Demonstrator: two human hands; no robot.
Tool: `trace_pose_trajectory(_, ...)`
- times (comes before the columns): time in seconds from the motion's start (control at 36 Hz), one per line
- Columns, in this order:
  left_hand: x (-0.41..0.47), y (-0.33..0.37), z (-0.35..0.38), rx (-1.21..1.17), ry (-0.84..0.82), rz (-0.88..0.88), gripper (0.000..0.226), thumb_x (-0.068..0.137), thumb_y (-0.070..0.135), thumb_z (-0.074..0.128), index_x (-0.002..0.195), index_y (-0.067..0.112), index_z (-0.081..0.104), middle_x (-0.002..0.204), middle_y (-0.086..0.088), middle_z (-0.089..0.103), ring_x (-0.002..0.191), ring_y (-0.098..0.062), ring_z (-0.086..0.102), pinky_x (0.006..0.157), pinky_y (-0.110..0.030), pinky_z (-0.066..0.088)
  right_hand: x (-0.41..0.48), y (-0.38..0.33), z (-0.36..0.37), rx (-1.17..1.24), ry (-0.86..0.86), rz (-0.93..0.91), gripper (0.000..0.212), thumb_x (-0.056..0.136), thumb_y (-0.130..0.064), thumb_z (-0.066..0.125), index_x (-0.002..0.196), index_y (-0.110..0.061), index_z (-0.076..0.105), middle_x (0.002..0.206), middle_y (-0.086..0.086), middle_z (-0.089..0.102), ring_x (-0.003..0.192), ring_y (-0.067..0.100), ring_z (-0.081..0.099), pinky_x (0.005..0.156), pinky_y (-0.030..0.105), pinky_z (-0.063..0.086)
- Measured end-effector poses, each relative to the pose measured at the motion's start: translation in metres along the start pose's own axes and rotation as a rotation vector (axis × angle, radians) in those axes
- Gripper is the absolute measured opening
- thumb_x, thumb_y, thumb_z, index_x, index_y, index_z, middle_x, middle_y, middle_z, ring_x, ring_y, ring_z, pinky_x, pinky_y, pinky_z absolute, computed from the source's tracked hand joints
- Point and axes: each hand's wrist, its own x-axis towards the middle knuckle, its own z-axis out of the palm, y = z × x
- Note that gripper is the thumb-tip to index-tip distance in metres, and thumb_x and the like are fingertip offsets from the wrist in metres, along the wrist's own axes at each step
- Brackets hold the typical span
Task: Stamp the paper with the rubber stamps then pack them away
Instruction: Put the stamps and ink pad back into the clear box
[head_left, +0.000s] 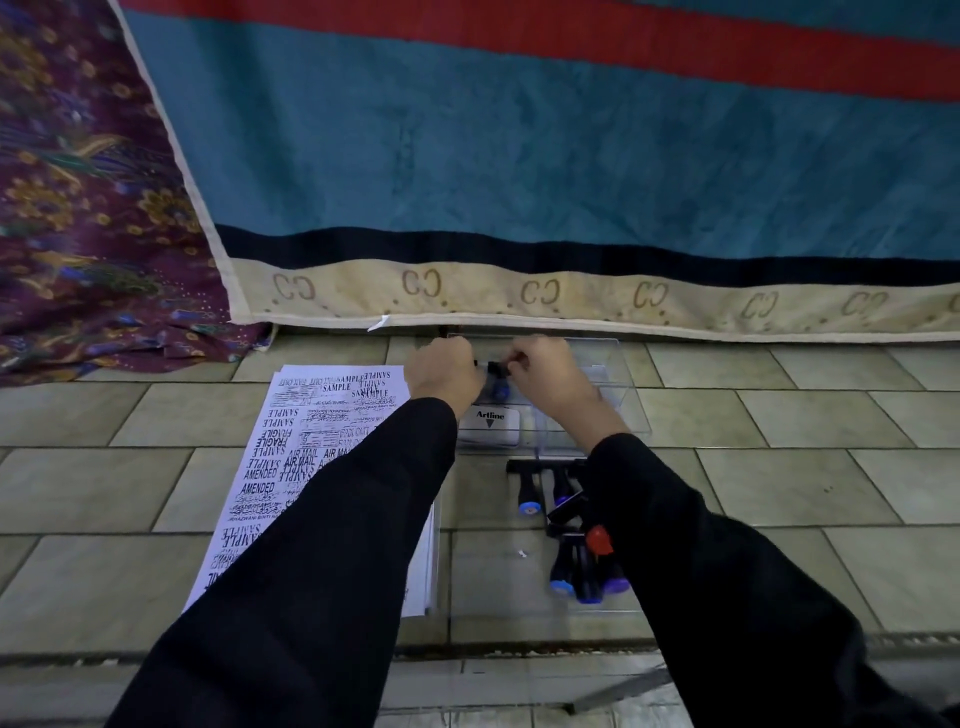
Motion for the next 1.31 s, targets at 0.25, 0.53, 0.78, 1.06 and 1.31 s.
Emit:
trace_pose_trajectory(0.25, -0.044, -0.004, 0.008, -0.266, 0.104, 0.181, 0.023, 0.091, 0.039, 0.055, 0.112, 0.032, 0.061, 0.108, 0.007, 0.064, 0.097, -0.021, 0.063, 0.068, -0.029, 0.043, -0.084, 0.016, -0.035, 0.097, 0.036, 0.057, 0.013, 0.085, -0.012, 0.065, 0.095, -0.019, 0.069, 0.087, -0.006, 0.066, 0.071, -0.005, 0.055, 0.059, 0.004, 0.041)
trace_pose_trajectory(0.53, -0.109, -0.015, 0.034, -0.237, 0.066, 0.377, 0.037, 0.091, 0.035, 0.06, 0.125, 0.024, 0.056, 0.122, 0.002, 0.043, 0.098, -0.021, 0.059, 0.072, -0.034, 0.05, -0.174, -0.009, -0.043, 0.045, -0.165, -0.024, 0.022, 0.076, -0.005, 0.07, 0.091, -0.021, 0.07, 0.076, -0.011, 0.058, 0.059, -0.002, 0.049, 0.061, 0.005, 0.039)
trace_pose_trajectory(0.78, -0.124, -0.01, 0.046, -0.071, -0.059, 0.509, 0.041, 0.095, 0.044, 0.052, 0.134, 0.032, 0.051, 0.117, 0.0, 0.054, 0.109, -0.023, 0.058, 0.079, -0.033, 0.047, -0.198, -0.031, -0.011, -0.355, -0.441, 0.141, 0.027, 0.087, 0.0, 0.046, 0.105, -0.016, 0.057, 0.107, 0.007, 0.05, 0.093, 0.026, 0.057, 0.062, 0.032, 0.039)
trace_pose_trajectory(1.06, -0.126, -0.008, 0.043, -0.001, -0.122, 0.58, 0.036, 0.097, 0.044, 0.049, 0.131, 0.033, 0.054, 0.11, -0.001, 0.06, 0.101, -0.026, 0.061, 0.074, -0.036, 0.048, -0.205, -0.045, -0.01, -0.389, -0.38, 0.178, 0.051, 0.076, 0.019, 0.046, 0.118, -0.01, 0.051, 0.127, 0.009, 0.038, 0.101, 0.025, 0.055, 0.066, 0.026, 0.032)
trace_pose_trajectory(1.31, -0.129, -0.017, 0.028, -0.041, -0.033, 0.581, 0.029, 0.095, 0.049, 0.045, 0.116, 0.036, 0.058, 0.101, 0.008, 0.068, 0.095, -0.016, 0.063, 0.071, -0.032, 0.048, -0.201, -0.038, -0.015, -0.249, -0.327, 0.087, 0.021, 0.089, -0.01, 0.055, 0.107, -0.017, 0.064, 0.104, 0.002, 0.054, 0.085, 0.018, 0.055, 0.06, 0.021, 0.035)
